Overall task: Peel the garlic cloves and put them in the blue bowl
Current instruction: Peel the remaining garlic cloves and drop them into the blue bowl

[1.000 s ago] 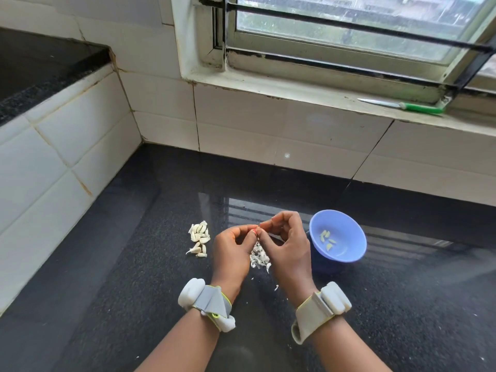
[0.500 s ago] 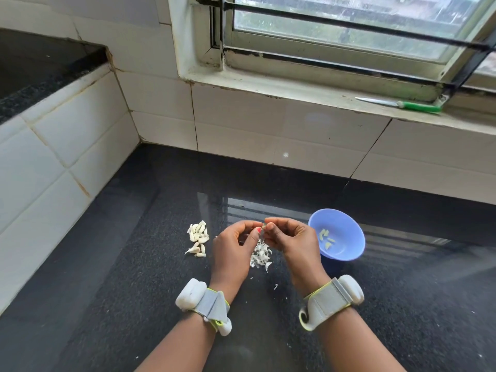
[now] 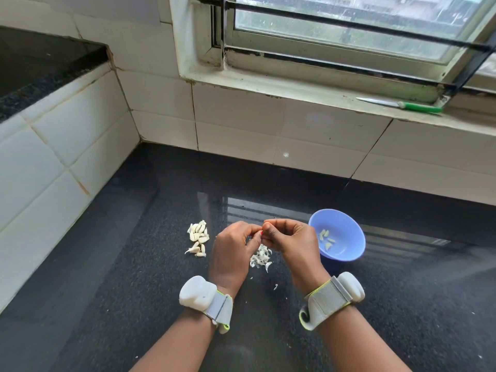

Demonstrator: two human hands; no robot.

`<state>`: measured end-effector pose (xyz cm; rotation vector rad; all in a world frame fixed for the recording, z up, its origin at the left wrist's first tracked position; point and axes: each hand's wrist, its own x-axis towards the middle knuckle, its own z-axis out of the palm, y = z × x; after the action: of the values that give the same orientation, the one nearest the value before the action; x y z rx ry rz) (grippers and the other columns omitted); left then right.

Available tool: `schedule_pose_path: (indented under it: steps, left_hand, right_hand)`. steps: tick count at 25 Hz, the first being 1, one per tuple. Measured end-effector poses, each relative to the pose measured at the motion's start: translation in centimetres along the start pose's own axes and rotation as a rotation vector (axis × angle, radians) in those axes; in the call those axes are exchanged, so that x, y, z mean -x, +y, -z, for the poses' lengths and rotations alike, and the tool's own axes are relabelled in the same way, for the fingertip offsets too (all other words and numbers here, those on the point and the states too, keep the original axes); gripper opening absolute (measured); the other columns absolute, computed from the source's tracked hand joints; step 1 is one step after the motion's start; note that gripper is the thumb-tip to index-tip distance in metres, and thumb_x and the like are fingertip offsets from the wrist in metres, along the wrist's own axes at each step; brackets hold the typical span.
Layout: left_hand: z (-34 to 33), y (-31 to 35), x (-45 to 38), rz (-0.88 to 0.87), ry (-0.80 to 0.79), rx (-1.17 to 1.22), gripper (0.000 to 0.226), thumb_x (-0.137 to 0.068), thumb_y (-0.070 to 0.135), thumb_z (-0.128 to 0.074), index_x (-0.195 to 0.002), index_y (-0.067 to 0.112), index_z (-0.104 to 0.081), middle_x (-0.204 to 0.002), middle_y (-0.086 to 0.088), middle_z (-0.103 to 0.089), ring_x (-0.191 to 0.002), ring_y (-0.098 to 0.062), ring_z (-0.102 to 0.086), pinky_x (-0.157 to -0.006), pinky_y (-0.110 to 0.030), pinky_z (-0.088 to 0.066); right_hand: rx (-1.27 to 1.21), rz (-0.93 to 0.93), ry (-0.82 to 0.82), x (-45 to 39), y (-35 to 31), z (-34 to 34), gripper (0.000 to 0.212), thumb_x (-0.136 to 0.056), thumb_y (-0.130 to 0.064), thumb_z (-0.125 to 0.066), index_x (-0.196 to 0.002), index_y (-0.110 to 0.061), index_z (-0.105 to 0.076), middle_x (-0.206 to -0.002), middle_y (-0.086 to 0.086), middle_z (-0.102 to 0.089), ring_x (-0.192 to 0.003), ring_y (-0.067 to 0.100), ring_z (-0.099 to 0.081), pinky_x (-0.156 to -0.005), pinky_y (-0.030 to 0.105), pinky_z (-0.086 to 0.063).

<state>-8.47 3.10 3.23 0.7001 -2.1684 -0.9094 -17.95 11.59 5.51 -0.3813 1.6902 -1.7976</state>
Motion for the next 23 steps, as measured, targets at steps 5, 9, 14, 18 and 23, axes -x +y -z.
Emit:
schedule_pose_path:
  steps: [5, 9, 14, 18, 23]
  left_hand:
    - [-0.8, -0.1, 0.7, 0.01, 0.082, -0.043, 0.027, -0.082, 0.032, -0.051, -0.082, 0.013, -0.07, -0.076, 0.002, -0.065, -0.07, -0.017, -0.061, -0.063, -0.029, -0.045]
    - [-1.1, 0.2, 0.7, 0.063, 0.09, -0.049, 0.028, -0.081, 0.034, -0.049, -0.077, 0.013, -0.067, -0.074, 0.001, -0.063, -0.067, -0.019, -0.059, -0.061, -0.03, -0.043]
    - [-1.2, 0.2, 0.5, 0.103, 0.064, -0.088, 0.023, -0.079, 0.029, -0.053, -0.075, 0.011, -0.066, -0.072, -0.003, -0.063, -0.064, -0.024, -0.059, -0.059, -0.03, -0.043]
    - [-1.2, 0.4, 0.7, 0.121, 0.02, -0.141, 0.003, -0.078, 0.01, -0.068, -0.077, 0.009, -0.065, -0.075, -0.007, -0.063, -0.066, -0.028, -0.059, -0.057, -0.037, -0.047]
    - [-1.3, 0.0, 1.1, 0.057, -0.017, -0.193, 0.007, -0.076, 0.006, -0.071, -0.078, 0.009, -0.065, -0.074, -0.006, -0.063, -0.067, -0.028, -0.06, -0.057, -0.034, -0.046]
  right_hand:
    - [-0.056, -0.054, 0.008, 0.0, 0.2, -0.5, 0.005, -0.086, 0.003, -0.068, -0.084, 0.0, -0.071, -0.07, 0.009, -0.072, -0.066, 0.013, -0.069, -0.063, 0.021, -0.056]
    - [-0.056, -0.048, 0.027, 0.1, 0.6, -0.5, 0.003, -0.084, 0.002, -0.069, -0.083, 0.0, -0.072, -0.073, 0.012, -0.072, -0.068, 0.016, -0.07, -0.063, 0.021, -0.056]
    - [-0.027, -0.055, -0.034, -0.1, 0.8, -0.2, 0.004, -0.085, 0.003, -0.068, -0.085, 0.001, -0.072, -0.077, 0.015, -0.073, -0.07, 0.017, -0.07, -0.063, 0.023, -0.056]
    - [0.063, -0.033, -0.11, -0.4, 0.5, 0.3, 0.007, -0.085, 0.002, -0.069, -0.082, -0.003, -0.073, -0.076, 0.012, -0.074, -0.07, 0.018, -0.07, -0.067, 0.026, -0.057]
    - [0.237, -0.01, -0.161, -0.8, 0.6, 0.7, 0.016, -0.082, -0.001, -0.073, -0.074, -0.014, -0.076, -0.073, 0.01, -0.074, -0.067, 0.016, -0.07, -0.066, 0.028, -0.059]
